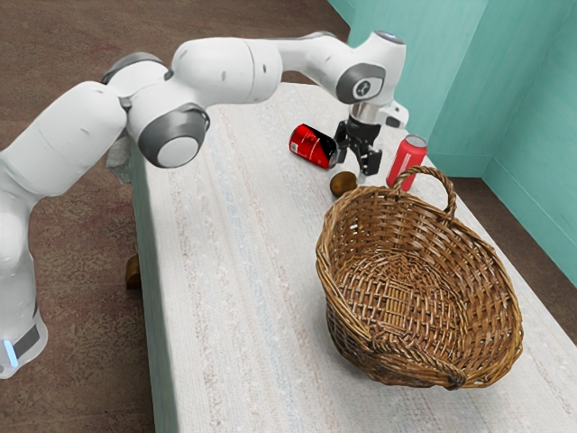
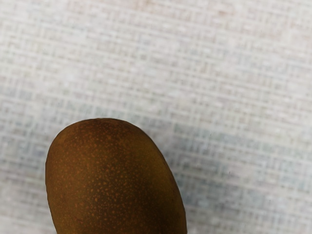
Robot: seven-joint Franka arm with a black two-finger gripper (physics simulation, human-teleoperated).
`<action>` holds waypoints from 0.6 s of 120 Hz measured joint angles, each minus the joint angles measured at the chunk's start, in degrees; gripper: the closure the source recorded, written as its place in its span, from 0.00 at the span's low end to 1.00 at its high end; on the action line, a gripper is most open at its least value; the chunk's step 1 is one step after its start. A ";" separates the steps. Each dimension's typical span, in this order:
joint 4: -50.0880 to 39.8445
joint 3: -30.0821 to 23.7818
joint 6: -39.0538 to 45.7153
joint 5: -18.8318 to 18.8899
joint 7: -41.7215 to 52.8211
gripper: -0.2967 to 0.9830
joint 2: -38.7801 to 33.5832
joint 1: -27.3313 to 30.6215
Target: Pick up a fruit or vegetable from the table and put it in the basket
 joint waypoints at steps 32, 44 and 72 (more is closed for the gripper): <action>0.08 -0.51 0.20 -0.81 0.09 0.23 1.16 1.25; 0.08 -1.10 0.26 -1.30 0.11 0.23 2.31 2.46; 0.43 -2.64 0.59 -1.72 0.13 0.28 4.30 3.62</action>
